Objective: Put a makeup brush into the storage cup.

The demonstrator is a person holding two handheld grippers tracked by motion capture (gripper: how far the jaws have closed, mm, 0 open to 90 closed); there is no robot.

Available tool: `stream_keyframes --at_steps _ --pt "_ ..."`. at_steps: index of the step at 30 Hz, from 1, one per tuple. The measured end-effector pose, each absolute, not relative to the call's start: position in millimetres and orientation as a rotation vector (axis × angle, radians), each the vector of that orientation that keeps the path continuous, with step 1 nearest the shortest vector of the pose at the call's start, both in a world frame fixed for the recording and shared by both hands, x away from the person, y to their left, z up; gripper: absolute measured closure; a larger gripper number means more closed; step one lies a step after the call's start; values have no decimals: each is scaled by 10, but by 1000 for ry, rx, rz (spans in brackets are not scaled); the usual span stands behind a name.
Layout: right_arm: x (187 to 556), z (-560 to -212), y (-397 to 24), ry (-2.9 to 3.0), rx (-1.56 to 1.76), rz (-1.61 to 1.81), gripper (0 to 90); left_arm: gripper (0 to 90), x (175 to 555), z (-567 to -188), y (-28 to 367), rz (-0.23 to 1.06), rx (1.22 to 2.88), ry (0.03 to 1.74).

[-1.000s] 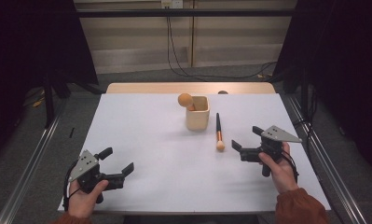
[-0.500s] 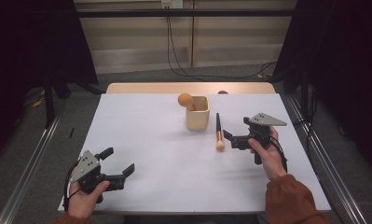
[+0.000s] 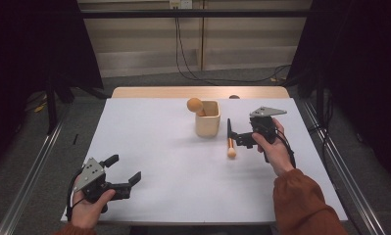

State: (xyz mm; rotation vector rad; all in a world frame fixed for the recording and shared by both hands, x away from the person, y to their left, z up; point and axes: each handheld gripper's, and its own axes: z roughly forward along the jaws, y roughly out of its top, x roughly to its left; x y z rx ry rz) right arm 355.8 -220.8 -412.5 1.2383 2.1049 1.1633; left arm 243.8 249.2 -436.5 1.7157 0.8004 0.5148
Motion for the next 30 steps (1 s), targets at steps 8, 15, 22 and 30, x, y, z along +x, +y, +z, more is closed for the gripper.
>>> stream_keyframes --at_steps 8,15,22,30 --pt "3737 -4137 -2167 2211 1313 1030 7 26 2439 -4366 2496 517 1719 800" --pt "3859 -4149 -2128 2320 1339 915 16 26 2445 -4368 2502 523 1720 802" --pt "3990 -4175 -2069 2407 1371 780 27 26 2447 -4369 2503 523 1720 802" --pt "4132 -4240 -1962 2517 1421 578 50 26 2449 -4368 2507 528 1721 799"
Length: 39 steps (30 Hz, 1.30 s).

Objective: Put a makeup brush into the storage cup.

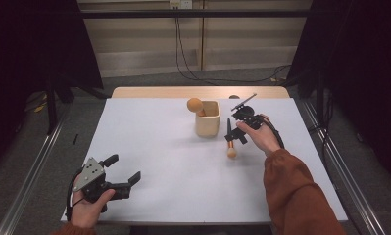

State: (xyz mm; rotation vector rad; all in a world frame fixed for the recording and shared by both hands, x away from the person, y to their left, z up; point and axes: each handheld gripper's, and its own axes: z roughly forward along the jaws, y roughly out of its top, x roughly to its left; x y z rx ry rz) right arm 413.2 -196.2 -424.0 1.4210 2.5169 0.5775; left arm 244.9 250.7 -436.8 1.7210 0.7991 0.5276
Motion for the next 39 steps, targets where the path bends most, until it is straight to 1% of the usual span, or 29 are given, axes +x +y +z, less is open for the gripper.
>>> stream_keyframes --at_steps 6,9,15,18,23,25,39 --pt "4206 -4289 -1899 2593 1464 437 53 26 2466 -4364 2500 536 1727 796" --pt "4230 -4289 -1884 2608 1479 438 42 26 2469 -4372 2503 534 1727 798" --pt "4275 -4354 -1851 2618 1527 350 76 26 2465 -4374 2501 535 1731 795" --pt "4281 -4366 -1816 2629 1517 353 147 26 2466 -4376 2505 534 1733 795" --pt "4293 -4419 -1769 2628 1569 321 182 26 2464 -4377 2508 534 1737 793" --pt "4304 -4436 -1765 2623 1585 318 230 26 2463 -4376 2508 534 1736 793" --pt "4335 -4531 -1712 2604 1634 273 465 26 2460 -4381 2514 541 1746 787"
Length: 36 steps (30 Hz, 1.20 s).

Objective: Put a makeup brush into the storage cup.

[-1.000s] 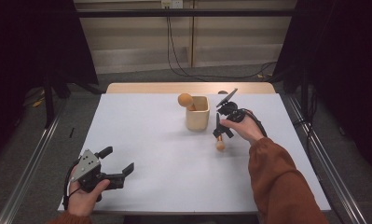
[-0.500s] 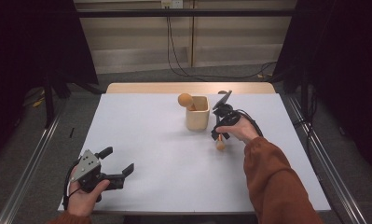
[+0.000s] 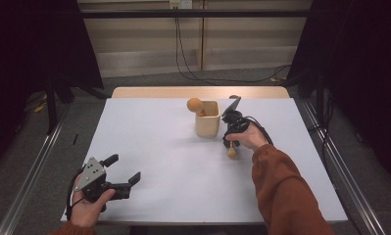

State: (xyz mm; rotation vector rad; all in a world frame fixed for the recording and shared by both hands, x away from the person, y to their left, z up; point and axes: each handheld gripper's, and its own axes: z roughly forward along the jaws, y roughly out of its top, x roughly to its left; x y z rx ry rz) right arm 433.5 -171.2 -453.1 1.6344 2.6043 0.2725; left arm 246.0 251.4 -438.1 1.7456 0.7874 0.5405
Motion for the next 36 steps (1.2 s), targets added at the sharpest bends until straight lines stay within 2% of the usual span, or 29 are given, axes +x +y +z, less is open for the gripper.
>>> stream_keyframes --at_steps 15,18,36 --pt "4303 -4515 -1714 2584 1662 219 669 26 2457 -4386 2514 538 1747 790" --pt "4299 -4510 -1708 2581 1675 207 733 26 2458 -4387 2511 537 1747 787" --pt "4295 -4491 -1793 2557 1703 235 740 26 2458 -4386 2515 539 1747 788"
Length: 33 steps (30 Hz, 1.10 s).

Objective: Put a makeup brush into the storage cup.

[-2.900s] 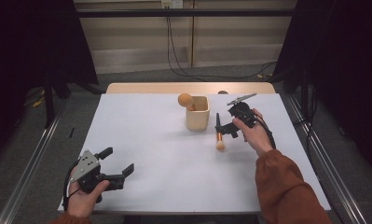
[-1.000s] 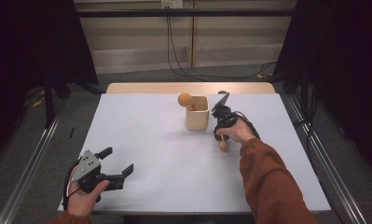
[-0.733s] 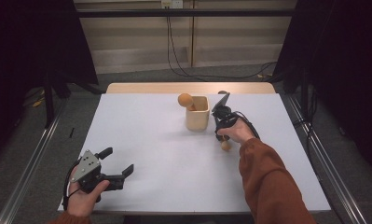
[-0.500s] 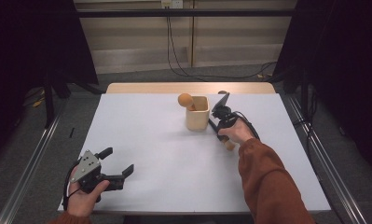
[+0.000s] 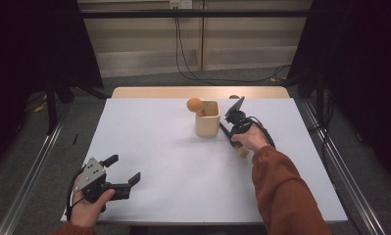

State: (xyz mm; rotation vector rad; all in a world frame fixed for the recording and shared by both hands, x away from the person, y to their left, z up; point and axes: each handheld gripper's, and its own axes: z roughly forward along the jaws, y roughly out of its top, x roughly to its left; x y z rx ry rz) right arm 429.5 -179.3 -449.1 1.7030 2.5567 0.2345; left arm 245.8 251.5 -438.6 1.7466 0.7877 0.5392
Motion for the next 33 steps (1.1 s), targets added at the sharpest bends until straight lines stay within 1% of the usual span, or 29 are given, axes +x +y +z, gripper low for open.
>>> stream_keyframes --at_steps 13,20,33 --pt "4223 -4388 -2013 2491 1707 379 740 26 2463 -4388 2511 539 1747 790" --pt "4183 -4296 -2060 2451 1684 478 740 26 2461 -4387 2512 542 1746 790" --pt "4087 -4265 -2128 2383 1649 656 740 26 2460 -4383 2522 545 1745 790"
